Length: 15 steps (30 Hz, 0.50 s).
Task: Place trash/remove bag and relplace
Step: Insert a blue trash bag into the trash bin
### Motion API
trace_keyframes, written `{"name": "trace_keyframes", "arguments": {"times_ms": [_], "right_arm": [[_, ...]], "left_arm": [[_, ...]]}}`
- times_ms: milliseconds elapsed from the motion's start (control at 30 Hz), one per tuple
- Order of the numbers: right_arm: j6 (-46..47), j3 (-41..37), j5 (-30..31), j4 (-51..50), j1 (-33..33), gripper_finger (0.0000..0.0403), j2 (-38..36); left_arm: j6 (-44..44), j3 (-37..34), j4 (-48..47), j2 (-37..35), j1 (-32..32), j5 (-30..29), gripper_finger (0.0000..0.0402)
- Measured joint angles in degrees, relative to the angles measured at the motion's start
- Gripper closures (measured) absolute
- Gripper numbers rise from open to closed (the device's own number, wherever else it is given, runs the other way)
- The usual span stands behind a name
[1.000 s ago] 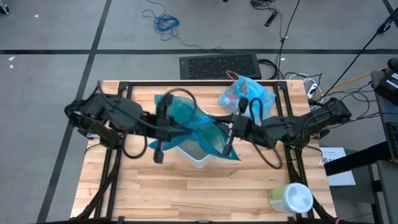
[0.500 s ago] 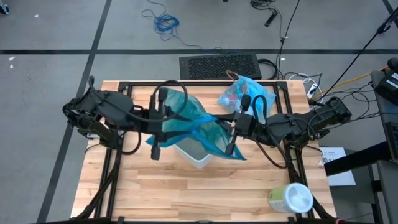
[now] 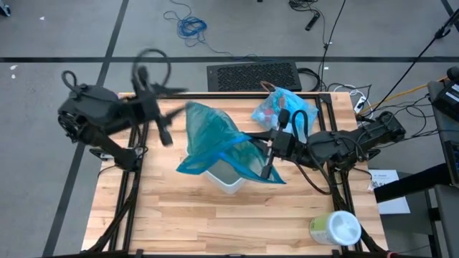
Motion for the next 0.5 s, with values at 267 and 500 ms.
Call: {"name": "trace_keyframes", "arguments": {"times_ms": [267,500], "right_arm": [[0.0,0.0,-0.1,-0.1,2.0,0.0403,-1.7],[0.3,0.0,-0.2,-0.4,2.9,0.0403,-1.9]], "left_arm": [[-13.9,0.0,-21.1,-1.2,9.7,-3.9,0.0388],[-18.0,-5.8,-26.8,-1.4,19.0,-3.9,0.0399]]}}
